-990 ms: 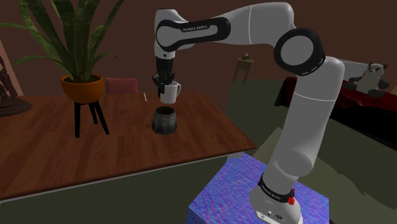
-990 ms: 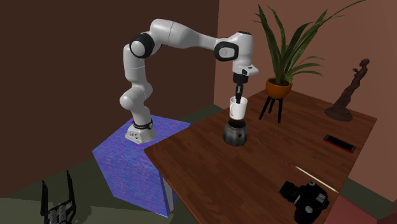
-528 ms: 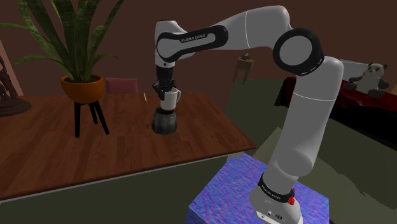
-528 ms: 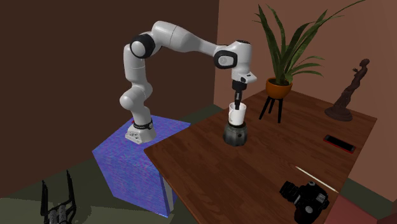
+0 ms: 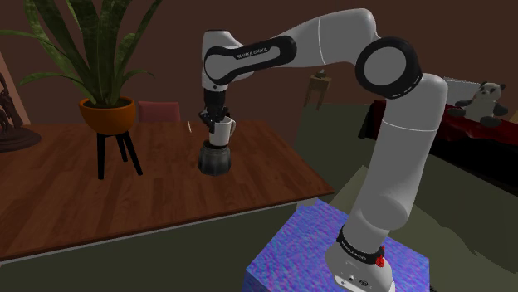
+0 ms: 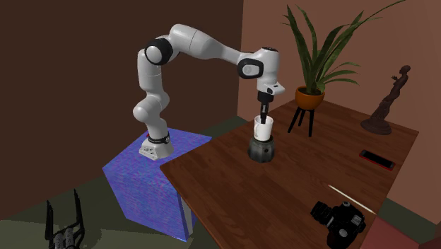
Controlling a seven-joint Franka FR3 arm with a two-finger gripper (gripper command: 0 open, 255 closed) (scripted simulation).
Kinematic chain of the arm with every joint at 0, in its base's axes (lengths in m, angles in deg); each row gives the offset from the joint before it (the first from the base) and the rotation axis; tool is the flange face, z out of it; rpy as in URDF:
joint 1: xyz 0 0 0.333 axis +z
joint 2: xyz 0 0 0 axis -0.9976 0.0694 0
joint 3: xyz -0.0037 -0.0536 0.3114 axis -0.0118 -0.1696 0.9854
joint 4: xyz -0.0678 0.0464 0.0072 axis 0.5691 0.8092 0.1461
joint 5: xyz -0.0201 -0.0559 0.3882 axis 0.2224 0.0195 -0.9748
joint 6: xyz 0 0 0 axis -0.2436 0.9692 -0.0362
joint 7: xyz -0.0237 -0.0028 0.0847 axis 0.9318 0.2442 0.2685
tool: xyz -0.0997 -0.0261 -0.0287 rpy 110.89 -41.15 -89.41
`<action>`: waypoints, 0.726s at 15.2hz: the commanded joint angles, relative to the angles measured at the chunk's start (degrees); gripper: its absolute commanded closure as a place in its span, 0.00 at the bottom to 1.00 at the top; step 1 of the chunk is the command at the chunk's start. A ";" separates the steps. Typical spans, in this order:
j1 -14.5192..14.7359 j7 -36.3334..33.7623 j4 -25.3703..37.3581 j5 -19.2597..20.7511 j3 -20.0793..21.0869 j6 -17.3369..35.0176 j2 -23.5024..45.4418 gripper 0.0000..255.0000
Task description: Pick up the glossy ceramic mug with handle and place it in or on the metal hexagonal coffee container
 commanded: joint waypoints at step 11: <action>0.17 0.19 5.68 -0.25 0.17 -6.91 -1.26 0.00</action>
